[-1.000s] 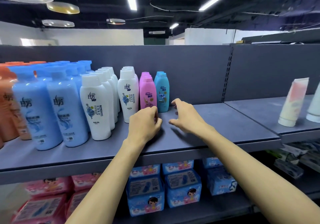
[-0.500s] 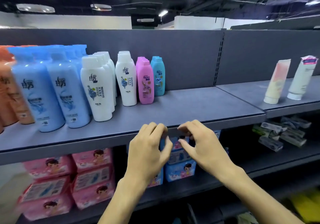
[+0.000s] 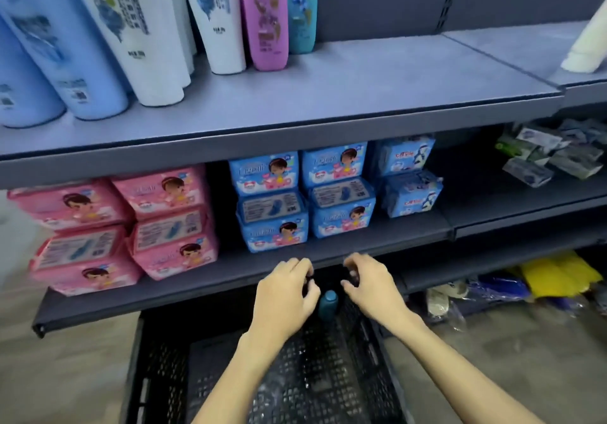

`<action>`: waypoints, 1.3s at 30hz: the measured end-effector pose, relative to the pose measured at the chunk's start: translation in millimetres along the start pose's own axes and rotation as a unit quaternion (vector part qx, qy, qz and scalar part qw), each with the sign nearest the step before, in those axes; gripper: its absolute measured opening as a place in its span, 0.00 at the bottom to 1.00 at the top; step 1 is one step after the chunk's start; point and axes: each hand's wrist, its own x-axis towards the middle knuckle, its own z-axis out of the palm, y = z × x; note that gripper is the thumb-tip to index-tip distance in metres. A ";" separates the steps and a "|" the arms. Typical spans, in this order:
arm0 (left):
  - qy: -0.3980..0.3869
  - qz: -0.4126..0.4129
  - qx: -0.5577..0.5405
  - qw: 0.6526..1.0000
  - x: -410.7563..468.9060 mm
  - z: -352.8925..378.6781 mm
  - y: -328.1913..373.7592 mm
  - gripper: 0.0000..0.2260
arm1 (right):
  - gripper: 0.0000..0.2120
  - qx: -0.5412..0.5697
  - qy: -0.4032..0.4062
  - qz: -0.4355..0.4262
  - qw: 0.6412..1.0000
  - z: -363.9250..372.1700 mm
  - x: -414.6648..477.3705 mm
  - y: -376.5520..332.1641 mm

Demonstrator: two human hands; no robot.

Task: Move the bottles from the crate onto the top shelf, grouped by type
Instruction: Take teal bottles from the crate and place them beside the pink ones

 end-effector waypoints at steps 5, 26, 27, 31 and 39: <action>-0.036 -0.035 0.008 0.999 -9.4 31.6 -13.4 0.05 | 0.16 0.012 -0.057 0.068 0.996 57.7 4.2 26.7; -0.132 -0.145 0.019 0.980 -40.8 138.0 -63.1 0.06 | 0.32 0.068 -0.138 0.246 0.957 201.1 67.1 74.4; -0.135 -0.147 0.017 0.980 -41.9 143.6 -65.2 0.06 | 0.29 0.065 -0.131 0.246 0.958 208.4 67.9 77.9; -0.141 -0.149 0.000 0.979 -45.7 161.1 -71.9 0.05 | 0.18 0.075 -0.085 0.230 0.967 228.8 68.5 91.1; -0.151 -0.159 -0.012 0.976 -65.4 172.3 -76.6 0.04 | 0.21 0.092 -0.110 0.210 0.967 249.3 55.4 104.0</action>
